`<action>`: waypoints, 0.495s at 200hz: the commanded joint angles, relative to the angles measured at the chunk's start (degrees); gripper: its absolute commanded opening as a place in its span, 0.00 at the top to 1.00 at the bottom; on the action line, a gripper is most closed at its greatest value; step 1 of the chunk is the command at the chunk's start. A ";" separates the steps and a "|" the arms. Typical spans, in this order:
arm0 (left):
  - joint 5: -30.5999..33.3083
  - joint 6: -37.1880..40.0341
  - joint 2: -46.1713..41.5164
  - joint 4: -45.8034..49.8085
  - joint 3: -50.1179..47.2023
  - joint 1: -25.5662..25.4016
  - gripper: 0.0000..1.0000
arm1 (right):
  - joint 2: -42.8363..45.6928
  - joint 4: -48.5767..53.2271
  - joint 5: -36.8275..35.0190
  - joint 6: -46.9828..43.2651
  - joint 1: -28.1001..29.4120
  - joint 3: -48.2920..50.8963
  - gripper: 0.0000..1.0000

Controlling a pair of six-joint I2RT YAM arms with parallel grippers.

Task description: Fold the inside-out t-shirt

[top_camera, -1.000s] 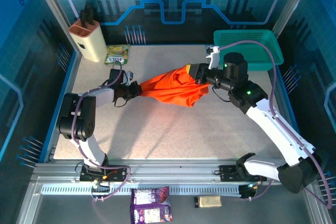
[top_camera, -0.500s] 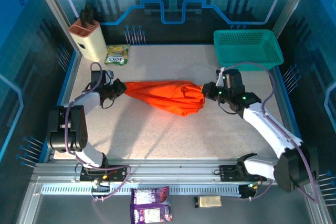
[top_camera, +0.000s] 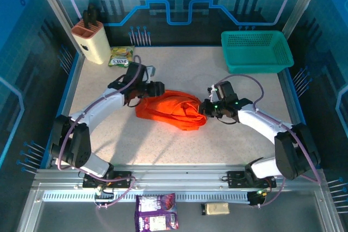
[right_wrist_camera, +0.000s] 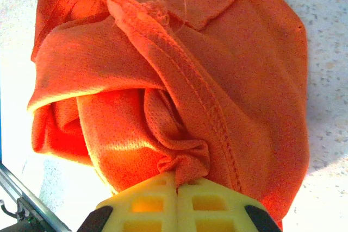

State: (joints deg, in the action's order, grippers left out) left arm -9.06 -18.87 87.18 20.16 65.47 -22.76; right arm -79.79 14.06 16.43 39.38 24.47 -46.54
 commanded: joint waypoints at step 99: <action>15.98 11.56 17.81 22.02 18.13 -16.05 0.39 | 1.67 3.20 -2.75 -1.75 3.38 -3.53 1.00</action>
State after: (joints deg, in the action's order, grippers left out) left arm 2.92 -10.92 102.37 36.45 81.21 -39.11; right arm -79.83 15.62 14.76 38.65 27.00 -48.51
